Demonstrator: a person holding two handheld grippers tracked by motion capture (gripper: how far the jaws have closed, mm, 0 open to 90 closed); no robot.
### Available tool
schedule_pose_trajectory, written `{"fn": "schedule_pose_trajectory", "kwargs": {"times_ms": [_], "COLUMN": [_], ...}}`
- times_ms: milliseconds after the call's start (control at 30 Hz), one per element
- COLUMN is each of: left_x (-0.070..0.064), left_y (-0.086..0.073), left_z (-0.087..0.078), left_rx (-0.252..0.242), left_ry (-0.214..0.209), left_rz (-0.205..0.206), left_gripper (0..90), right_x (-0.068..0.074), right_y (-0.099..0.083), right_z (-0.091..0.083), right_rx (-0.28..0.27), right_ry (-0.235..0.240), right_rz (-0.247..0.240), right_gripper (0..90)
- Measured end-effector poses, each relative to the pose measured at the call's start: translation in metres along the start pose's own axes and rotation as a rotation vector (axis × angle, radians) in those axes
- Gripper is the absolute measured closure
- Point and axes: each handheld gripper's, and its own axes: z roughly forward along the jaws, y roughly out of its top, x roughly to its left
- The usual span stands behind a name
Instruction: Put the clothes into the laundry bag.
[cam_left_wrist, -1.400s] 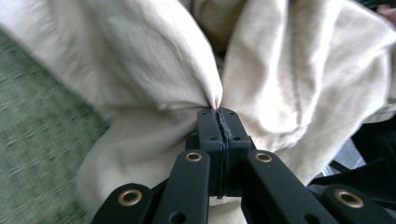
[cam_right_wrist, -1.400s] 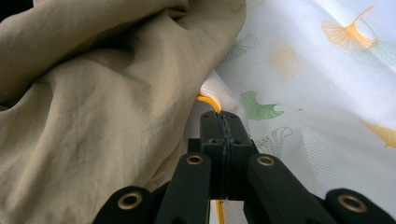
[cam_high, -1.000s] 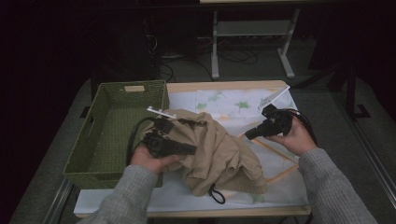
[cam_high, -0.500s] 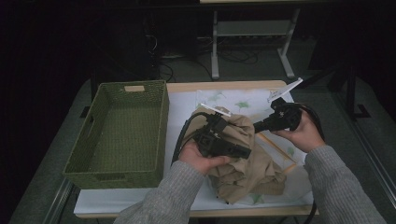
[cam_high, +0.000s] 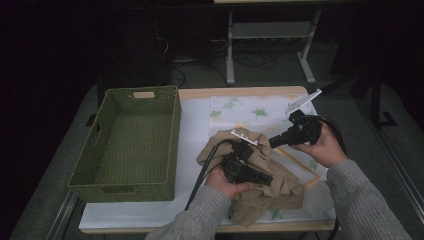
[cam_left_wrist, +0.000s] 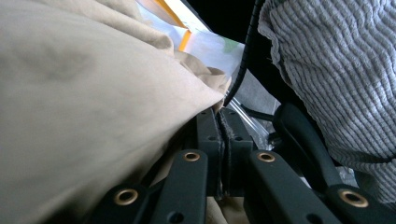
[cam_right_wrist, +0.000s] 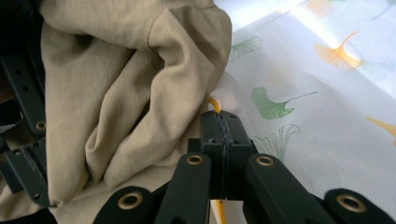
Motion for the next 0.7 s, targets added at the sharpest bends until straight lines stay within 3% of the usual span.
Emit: {"fn": "schedule_pose_trajectory", "kwargs": {"times_ms": [333, 467, 567, 700], "left_x": [-0.003, -0.005, -0.003, 0.011], "left_y": [-0.001, 0.0, -0.001, -0.008], "left_z": [-0.039, -0.055, -0.065, -0.057], "left_rx": [-0.025, -0.03, -0.046, -0.025], "left_ry": [0.022, 0.05, 0.084, 0.155], "left_rz": [-0.026, -0.029, -0.031, -0.061], "left_gripper": [67.5, 62.8, 59.7, 48.9], "right_x": [-0.001, -0.001, -0.001, 0.0], "right_y": [-0.003, -0.003, -0.002, -0.001], "right_z": [0.01, 0.013, 0.014, 0.015], "right_rx": [0.024, 0.027, 0.028, 0.023], "right_ry": [-0.009, -0.007, -0.006, 0.0], "right_rz": [0.012, 0.017, 0.012, 0.011], "right_gripper": [89.4, 89.4, 89.4, 89.4]}}
